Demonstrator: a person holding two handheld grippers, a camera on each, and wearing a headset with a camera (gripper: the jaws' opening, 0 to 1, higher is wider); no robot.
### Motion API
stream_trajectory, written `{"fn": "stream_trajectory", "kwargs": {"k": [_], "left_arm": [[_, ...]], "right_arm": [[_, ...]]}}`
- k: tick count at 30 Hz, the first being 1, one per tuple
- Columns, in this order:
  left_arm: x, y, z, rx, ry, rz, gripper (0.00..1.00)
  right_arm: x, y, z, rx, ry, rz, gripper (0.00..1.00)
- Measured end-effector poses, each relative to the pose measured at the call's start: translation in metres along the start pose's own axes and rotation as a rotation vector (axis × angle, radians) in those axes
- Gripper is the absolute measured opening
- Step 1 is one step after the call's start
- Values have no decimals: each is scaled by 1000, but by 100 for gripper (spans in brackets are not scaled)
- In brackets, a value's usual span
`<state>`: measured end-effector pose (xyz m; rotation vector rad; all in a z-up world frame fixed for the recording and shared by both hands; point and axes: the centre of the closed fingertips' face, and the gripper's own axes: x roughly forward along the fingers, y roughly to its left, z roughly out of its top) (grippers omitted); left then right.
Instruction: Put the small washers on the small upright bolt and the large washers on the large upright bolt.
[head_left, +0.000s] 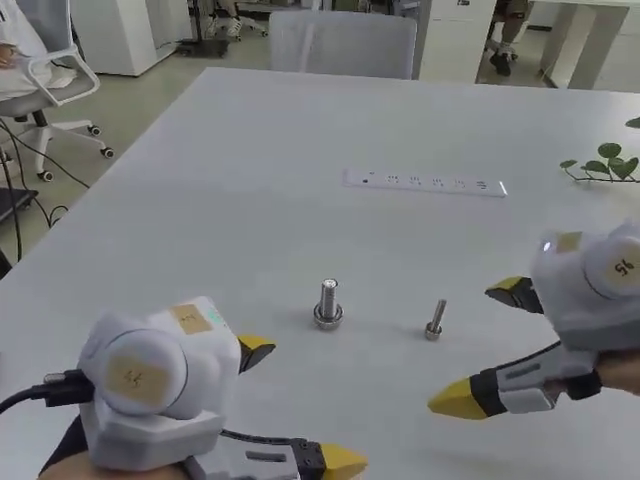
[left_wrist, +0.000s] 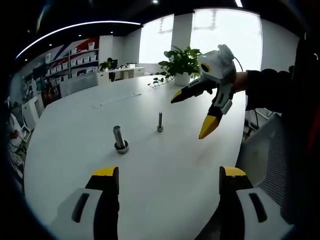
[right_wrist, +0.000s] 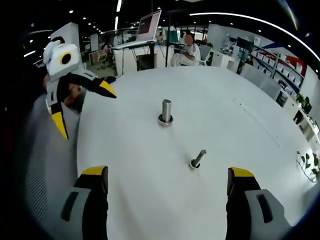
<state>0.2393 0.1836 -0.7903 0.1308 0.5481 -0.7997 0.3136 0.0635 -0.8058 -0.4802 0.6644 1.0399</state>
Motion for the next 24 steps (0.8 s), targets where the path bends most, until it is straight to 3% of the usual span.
{"fn": "stream_trajectory", "kwargs": {"k": [6, 15, 24], "left_arm": [[-5, 3, 5, 3, -19, 16, 83], [-13, 9, 15, -1, -50, 40, 84], [-17, 17, 19, -13, -69, 68, 85]], "right_arm": [[-12, 8, 1, 21, -52, -35, 100], [-31, 16, -10, 70, -103, -103, 100], [-37, 25, -19, 123, -148, -155, 100]]}}
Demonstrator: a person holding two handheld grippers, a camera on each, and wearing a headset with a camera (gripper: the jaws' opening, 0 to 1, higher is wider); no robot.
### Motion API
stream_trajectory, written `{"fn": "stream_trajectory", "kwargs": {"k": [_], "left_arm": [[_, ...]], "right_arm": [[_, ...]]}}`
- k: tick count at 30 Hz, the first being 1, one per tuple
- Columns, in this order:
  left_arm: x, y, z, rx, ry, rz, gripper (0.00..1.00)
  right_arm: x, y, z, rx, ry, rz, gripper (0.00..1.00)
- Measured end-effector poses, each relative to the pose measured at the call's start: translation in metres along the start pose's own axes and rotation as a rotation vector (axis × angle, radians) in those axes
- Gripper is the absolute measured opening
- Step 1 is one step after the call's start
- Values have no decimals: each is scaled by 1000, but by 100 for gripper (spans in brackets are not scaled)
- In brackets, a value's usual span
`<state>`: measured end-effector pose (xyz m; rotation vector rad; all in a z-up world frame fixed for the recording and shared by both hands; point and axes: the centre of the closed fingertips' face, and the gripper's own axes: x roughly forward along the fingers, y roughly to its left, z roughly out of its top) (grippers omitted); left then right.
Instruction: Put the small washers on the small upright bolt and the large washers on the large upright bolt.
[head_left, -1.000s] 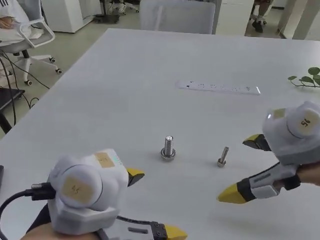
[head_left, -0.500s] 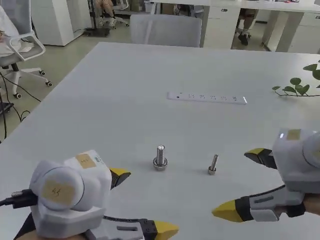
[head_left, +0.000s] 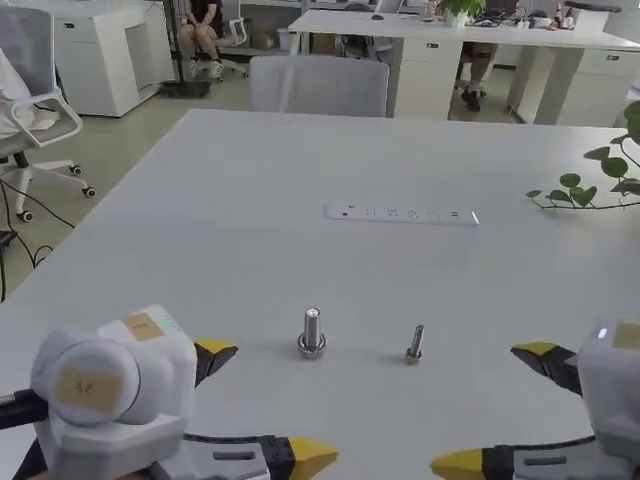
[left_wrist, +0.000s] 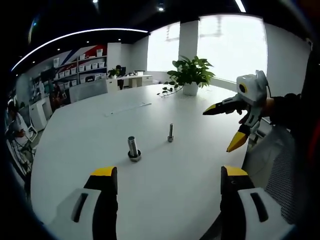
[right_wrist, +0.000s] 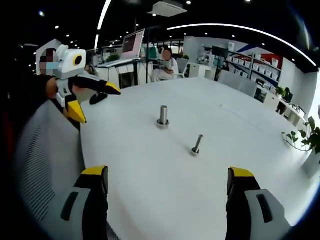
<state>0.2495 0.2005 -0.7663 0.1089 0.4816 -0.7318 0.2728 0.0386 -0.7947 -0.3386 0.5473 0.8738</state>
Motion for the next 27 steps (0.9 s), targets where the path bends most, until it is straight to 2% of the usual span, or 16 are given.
{"fn": "stream_trajectory", "kwargs": {"k": [2, 8, 13, 23, 27], "left_arm": [[0, 0, -2, -13, -2, 0, 85], [3, 5, -18, -35, 32, 9, 85], [6, 8, -19, -39, 37, 16, 85], [9, 1, -28, -31, 73, -4, 85], [9, 1, -27, -31, 67, -2, 85]], "right_arm": [[1, 3, -3, 0, 5, -2, 100], [3, 2, -12, 28, 15, -32, 100], [5, -2, -11, 55, -1, -58, 100], [7, 0, -18, 66, 3, -71, 100], [7, -1, -18, 69, -1, -74, 100]]}}
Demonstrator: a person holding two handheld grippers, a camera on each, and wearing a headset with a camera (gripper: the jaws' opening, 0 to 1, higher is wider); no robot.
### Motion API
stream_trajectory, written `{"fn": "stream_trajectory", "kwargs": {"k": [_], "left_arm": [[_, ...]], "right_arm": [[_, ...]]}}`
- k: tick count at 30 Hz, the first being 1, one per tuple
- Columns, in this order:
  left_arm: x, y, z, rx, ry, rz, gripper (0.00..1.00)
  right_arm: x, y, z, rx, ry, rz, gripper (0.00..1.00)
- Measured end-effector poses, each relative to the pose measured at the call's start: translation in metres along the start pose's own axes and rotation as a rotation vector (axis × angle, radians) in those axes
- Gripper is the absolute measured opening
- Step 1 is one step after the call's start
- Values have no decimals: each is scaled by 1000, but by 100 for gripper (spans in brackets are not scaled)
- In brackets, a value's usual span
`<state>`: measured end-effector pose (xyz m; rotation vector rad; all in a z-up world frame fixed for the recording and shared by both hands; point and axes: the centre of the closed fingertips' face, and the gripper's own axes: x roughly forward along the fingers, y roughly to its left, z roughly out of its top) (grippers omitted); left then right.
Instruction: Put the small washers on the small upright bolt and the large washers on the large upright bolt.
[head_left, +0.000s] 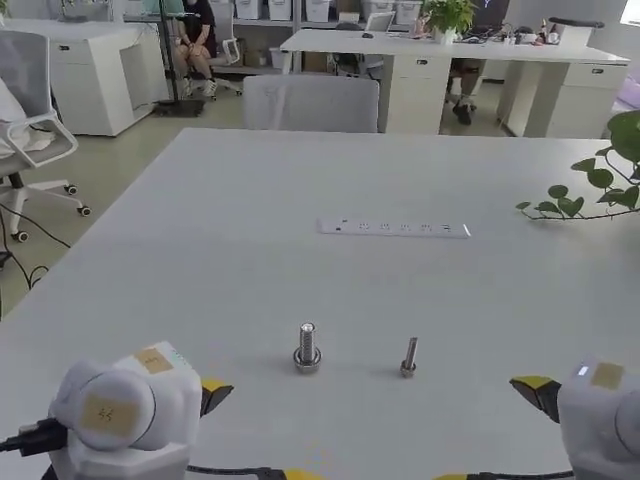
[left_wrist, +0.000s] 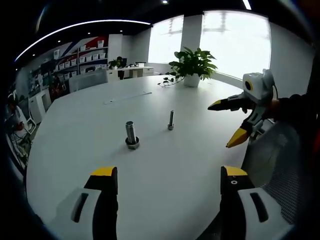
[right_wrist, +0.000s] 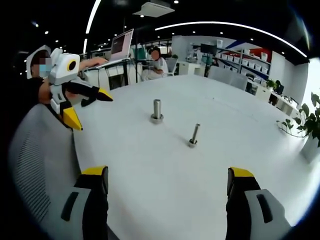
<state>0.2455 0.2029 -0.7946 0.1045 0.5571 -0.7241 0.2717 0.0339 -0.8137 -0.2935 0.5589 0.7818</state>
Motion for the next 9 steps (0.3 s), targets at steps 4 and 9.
{"fn": "stream_trajectory", "kwargs": {"k": [4, 9], "left_arm": [[0, -1, -1, 2, 2, -1, 85], [0, -2, -1, 1, 2, -2, 85]], "right_arm": [[1, 1, -4, 0, 13, 6, 100], [1, 2, -4, -1, 13, 8, 100]]}}
